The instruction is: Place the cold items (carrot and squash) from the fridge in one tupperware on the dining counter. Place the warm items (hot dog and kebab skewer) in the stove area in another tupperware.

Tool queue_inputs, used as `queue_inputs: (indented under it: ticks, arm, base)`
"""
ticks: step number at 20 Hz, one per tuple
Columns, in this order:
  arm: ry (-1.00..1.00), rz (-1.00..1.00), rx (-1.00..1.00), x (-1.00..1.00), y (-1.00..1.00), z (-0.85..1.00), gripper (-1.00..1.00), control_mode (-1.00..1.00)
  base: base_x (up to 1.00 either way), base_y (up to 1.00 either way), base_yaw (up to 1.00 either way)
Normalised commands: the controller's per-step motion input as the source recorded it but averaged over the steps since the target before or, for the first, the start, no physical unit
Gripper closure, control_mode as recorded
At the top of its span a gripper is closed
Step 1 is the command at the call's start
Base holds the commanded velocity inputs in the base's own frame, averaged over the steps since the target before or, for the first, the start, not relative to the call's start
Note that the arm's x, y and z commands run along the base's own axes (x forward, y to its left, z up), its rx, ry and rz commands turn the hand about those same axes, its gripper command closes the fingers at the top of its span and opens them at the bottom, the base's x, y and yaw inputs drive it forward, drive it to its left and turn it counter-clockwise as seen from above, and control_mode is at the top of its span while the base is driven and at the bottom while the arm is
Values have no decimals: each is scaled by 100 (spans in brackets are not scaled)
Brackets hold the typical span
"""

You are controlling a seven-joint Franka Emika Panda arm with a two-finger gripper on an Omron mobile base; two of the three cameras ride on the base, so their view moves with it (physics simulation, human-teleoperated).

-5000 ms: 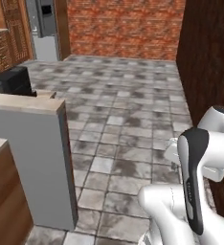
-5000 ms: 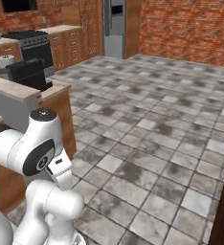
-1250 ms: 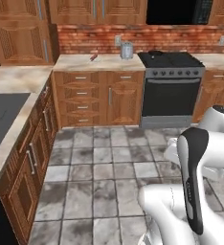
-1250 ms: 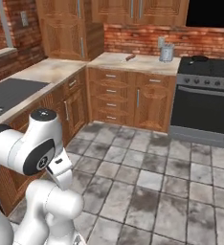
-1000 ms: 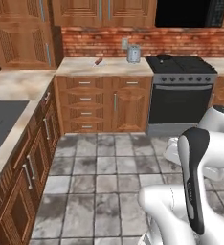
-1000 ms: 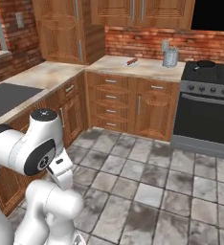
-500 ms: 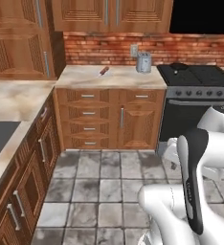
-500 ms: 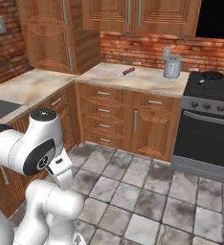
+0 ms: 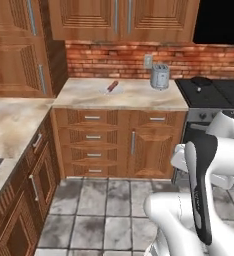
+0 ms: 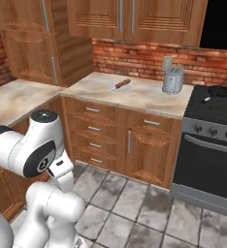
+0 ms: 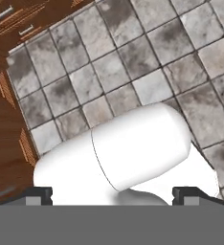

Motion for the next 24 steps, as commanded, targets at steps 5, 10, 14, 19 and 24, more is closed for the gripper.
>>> queue_inputs:
  ticks: [5,10,14,19,24]
  arm:
    - [0,0,0,0,0,0,-100,100]
    - [0,0,0,0,0,0,-100,100]
    - [0,0,0,0,0,0,-100,100]
    - [0,0,0,0,0,0,-100,100]
    - [0,0,0,0,0,0,-100,100]
  base:
    - [100,17,2]
    - [100,35,0]
    - [100,38,0]
    - [100,32,0]
    - [100,0,3]
